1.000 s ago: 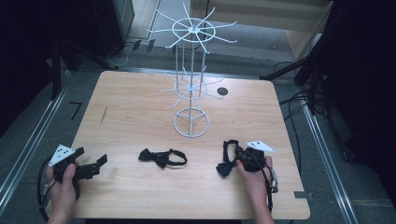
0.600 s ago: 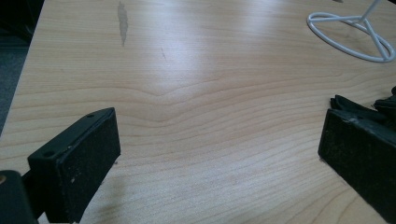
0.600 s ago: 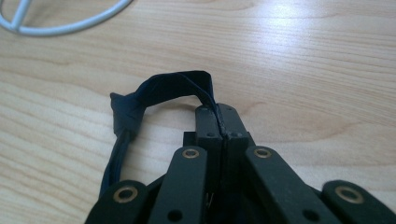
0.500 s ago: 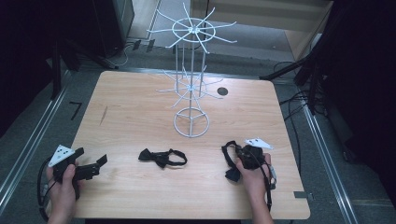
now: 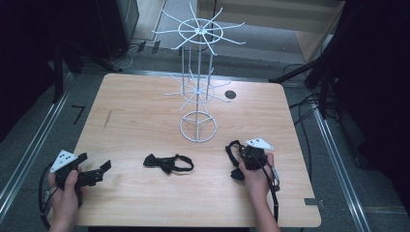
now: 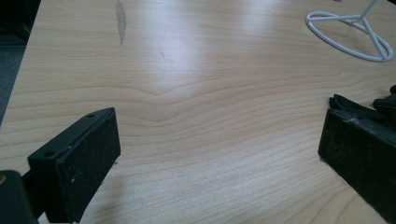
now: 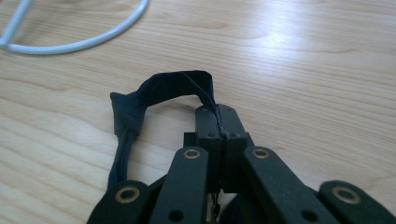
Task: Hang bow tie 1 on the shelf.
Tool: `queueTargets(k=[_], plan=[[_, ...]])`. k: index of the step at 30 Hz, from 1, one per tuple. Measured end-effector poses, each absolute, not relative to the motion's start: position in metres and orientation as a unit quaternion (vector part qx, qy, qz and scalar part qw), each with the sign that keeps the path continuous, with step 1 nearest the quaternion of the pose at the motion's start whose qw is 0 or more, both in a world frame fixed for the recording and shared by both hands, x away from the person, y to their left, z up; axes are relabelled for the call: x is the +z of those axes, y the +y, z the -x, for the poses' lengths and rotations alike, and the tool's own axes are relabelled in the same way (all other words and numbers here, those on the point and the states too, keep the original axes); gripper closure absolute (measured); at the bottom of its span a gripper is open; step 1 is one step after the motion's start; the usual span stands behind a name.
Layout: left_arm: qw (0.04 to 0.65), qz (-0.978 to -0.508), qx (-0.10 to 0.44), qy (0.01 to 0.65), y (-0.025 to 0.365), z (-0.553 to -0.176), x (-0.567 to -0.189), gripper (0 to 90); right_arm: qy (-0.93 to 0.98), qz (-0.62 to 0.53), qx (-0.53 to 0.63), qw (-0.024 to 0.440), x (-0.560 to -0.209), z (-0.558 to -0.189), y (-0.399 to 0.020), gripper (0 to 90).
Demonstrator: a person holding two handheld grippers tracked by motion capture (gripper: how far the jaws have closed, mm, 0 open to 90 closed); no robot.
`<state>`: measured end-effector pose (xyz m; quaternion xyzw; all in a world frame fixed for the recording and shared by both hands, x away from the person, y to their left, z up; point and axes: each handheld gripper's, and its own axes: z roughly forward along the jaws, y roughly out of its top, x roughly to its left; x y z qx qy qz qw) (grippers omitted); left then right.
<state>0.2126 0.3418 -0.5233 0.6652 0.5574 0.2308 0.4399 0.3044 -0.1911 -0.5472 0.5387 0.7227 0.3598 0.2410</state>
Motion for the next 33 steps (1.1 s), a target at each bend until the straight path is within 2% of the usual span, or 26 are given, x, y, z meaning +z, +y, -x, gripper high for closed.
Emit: queueTargets(k=[9,15,33], plan=[[0.439,-0.665,0.232,0.558,0.342,-0.213,-0.523,0.0,0.702,-0.505,0.429,0.262,-0.526,-0.291,-0.181,90.0],[0.437,-0.666,0.232,0.558,0.341,-0.213,-0.523,0.0,0.682,-0.483,0.486,0.255,-0.513,-0.283,-0.185,90.0],[0.438,-0.666,0.231,0.558,0.341,-0.213,-0.523,0.0,0.674,-0.426,0.538,0.275,-0.478,-0.265,-0.168,90.0]])
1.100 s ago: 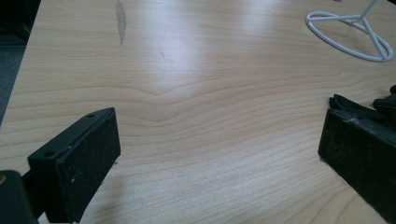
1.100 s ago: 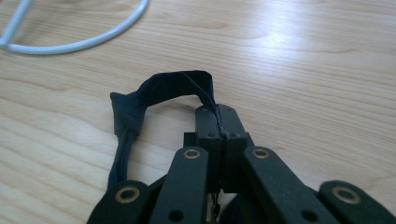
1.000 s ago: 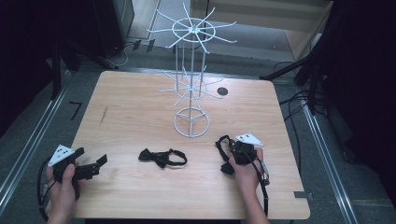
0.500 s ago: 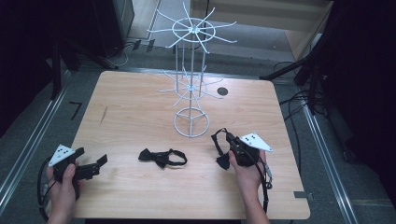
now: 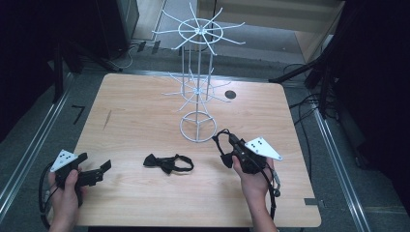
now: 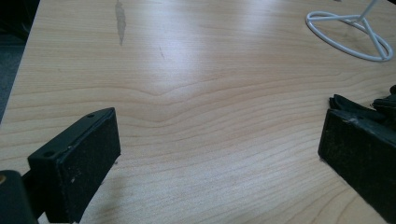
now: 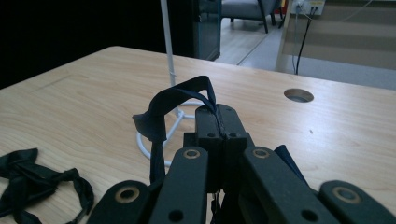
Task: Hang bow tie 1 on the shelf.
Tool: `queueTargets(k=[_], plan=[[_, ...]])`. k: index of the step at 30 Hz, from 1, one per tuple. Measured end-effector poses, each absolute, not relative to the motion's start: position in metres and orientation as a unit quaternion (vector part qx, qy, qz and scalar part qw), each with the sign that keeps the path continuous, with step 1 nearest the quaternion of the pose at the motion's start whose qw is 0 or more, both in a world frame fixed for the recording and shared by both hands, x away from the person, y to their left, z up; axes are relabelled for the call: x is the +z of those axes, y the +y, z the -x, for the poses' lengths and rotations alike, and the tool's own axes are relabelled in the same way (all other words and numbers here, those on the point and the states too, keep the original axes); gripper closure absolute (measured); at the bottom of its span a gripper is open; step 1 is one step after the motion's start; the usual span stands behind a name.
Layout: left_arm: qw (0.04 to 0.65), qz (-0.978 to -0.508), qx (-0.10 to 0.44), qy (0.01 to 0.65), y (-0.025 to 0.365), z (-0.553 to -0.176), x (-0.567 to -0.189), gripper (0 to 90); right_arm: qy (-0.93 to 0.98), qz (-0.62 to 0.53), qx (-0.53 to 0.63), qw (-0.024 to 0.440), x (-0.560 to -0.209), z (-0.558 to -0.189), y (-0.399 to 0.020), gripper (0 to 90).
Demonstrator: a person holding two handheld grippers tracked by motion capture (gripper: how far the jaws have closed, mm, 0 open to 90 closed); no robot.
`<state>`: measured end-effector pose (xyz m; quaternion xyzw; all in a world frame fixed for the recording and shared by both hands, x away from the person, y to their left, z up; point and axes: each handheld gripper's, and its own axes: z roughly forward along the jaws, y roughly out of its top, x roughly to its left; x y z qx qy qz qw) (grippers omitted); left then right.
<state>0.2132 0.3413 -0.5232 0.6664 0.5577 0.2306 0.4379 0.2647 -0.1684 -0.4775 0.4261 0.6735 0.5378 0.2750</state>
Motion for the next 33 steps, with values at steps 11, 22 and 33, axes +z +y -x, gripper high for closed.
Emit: queueTargets(k=[11,22,33], plan=[[0.438,-0.667,0.23,0.558,0.341,-0.213,-0.523,0.0,0.668,-0.409,0.554,0.281,-0.464,-0.258,-0.161,90.0],[0.438,-0.666,0.23,0.558,0.341,-0.213,-0.523,0.0,0.667,-0.389,0.57,0.281,-0.451,-0.252,-0.152,90.0],[0.438,-0.667,0.23,0.558,0.341,-0.213,-0.523,0.0,0.664,-0.378,0.58,0.281,-0.443,-0.251,-0.144,90.0]])
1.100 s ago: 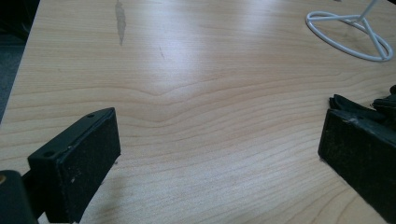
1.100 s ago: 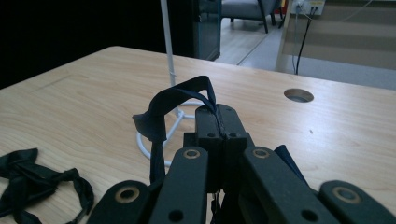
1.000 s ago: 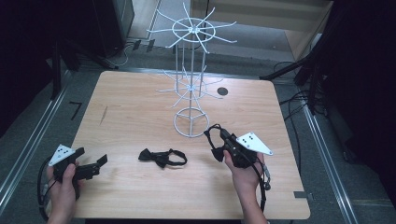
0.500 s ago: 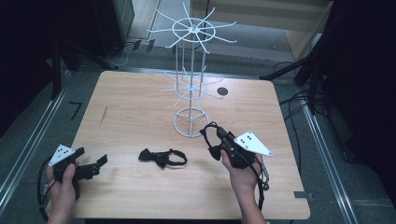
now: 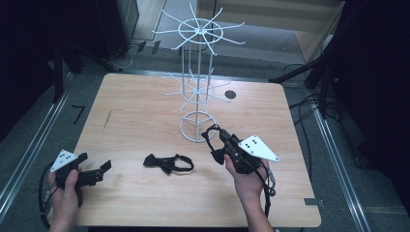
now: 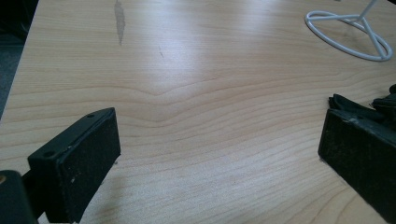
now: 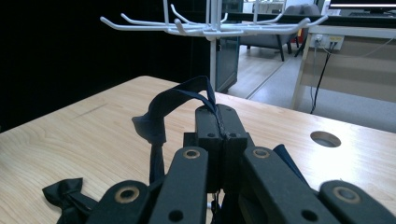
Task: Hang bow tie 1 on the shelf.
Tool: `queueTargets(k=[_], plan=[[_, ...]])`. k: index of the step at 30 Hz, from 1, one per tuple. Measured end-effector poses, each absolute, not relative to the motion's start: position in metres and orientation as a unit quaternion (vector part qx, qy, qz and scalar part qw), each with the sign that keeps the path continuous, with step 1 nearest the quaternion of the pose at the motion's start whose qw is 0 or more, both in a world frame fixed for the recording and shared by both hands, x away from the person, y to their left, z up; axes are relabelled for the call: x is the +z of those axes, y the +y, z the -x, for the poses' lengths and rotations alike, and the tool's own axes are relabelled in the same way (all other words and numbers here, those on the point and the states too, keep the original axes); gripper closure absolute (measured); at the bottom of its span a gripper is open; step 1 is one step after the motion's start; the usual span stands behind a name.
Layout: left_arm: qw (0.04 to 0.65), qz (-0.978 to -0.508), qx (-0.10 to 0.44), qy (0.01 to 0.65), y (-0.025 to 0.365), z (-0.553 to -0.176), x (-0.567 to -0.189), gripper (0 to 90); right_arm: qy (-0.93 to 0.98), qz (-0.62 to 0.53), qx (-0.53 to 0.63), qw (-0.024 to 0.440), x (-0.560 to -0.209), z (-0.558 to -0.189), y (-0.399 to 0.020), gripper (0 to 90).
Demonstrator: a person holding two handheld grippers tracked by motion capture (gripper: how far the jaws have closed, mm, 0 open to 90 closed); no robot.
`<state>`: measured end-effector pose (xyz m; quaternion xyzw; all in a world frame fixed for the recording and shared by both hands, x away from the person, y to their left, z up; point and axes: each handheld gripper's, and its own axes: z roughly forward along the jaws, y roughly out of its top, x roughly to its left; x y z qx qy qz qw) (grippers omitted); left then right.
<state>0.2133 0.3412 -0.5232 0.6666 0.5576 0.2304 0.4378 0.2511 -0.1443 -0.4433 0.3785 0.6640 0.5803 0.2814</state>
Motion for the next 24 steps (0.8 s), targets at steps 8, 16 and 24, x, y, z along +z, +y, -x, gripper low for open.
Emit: queueTargets(k=[8,16,24], plan=[[0.438,-0.667,0.23,0.557,0.341,-0.213,-0.523,0.0,0.662,-0.37,0.587,0.284,-0.437,-0.249,-0.14,90.0],[0.438,-0.667,0.23,0.557,0.341,-0.213,-0.523,0.0,0.658,-0.366,0.593,0.286,-0.432,-0.248,-0.137,90.0],[0.439,-0.666,0.231,0.557,0.341,-0.213,-0.523,0.0,0.655,-0.358,0.598,0.29,-0.424,-0.248,-0.136,90.0]])
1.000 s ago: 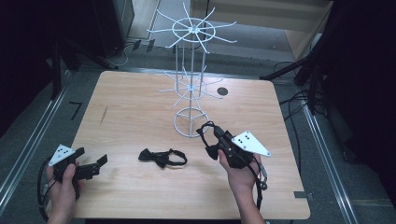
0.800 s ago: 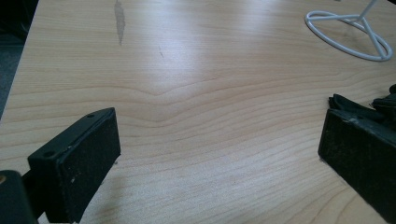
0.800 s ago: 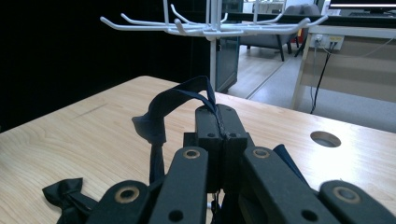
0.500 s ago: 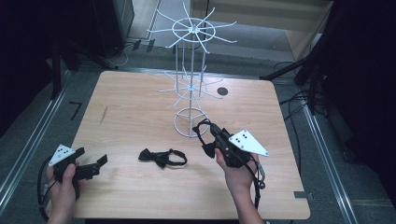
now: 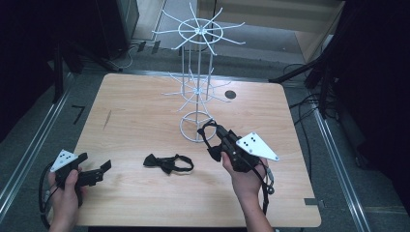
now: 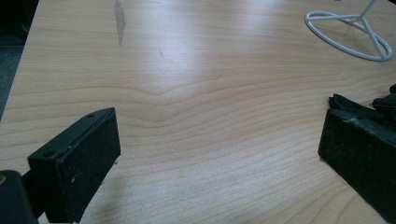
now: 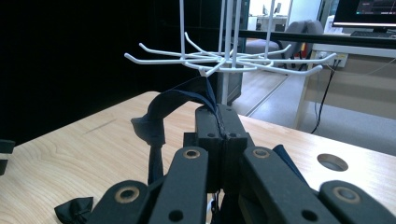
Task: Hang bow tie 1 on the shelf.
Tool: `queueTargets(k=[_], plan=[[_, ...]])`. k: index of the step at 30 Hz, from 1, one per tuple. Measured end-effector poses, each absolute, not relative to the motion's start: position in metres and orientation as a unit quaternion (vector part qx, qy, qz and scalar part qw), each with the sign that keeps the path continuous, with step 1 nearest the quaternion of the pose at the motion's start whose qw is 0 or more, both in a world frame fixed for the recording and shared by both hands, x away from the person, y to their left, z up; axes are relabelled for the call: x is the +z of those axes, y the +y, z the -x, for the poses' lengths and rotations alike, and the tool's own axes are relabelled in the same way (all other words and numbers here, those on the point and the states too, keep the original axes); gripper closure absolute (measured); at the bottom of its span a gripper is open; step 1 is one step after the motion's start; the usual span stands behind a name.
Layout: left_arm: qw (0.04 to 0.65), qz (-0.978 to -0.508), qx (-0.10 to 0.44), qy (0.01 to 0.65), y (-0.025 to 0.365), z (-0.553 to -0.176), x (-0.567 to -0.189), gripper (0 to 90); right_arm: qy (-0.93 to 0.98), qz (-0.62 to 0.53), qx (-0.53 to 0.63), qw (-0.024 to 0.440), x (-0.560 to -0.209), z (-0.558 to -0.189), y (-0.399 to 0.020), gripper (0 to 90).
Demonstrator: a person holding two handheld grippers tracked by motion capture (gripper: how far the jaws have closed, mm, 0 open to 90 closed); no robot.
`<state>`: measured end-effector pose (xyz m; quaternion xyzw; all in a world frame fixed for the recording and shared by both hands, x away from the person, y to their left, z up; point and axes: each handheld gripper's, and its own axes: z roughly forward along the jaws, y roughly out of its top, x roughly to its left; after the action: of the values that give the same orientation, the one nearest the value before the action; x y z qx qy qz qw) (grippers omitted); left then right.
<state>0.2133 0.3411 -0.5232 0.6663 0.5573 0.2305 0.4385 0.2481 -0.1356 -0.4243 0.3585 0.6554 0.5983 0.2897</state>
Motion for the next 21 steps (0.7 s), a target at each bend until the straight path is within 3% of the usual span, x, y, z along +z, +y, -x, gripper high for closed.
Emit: queueTargets(k=[21], plan=[[0.439,-0.667,0.23,0.557,0.341,-0.213,-0.523,0.0,0.647,-0.356,0.606,0.296,-0.413,-0.252,-0.133,90.0]])
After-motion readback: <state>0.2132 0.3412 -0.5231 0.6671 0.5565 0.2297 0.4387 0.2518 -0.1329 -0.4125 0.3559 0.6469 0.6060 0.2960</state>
